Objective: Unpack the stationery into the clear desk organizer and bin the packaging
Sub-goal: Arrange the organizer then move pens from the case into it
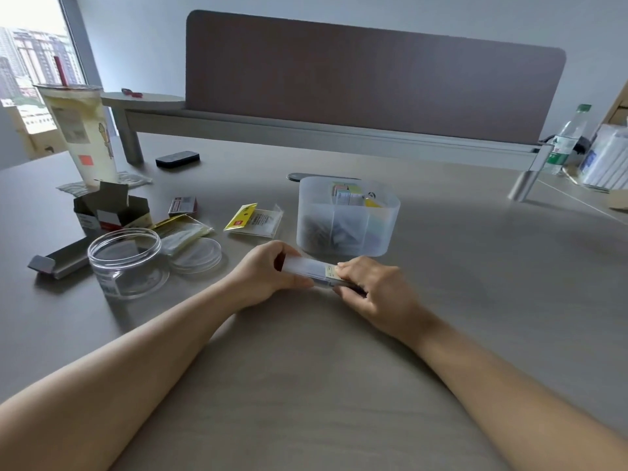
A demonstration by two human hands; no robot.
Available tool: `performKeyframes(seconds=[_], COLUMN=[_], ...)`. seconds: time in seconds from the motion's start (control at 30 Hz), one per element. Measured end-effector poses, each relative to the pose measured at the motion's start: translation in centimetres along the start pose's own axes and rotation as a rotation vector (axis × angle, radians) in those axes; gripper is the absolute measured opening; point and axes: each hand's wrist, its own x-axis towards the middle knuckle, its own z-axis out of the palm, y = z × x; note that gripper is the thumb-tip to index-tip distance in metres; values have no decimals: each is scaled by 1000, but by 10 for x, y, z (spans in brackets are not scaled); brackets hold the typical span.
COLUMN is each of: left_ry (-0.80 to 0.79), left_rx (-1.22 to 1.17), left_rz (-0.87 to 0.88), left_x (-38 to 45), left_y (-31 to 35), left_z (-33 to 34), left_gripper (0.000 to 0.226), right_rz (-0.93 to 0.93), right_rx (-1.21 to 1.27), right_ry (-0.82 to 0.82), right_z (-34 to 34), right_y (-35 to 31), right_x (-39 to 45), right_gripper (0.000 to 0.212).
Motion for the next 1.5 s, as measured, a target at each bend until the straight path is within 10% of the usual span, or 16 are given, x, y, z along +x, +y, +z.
performKeyframes(seconds=[0.6,1.5], left_ry=[-16,25], left_rx=[261,-142], left_rz=[15,80], left_x=[-2,-30], left_y=[0,0], left_z=[7,-23], left_gripper=[39,87], right_rz=[-120,647], right_rx=[-126,735], right_ry=[-40,148], right_z=[-4,0], right_y=[5,3], right_x=[-1,35], right_gripper=[26,19])
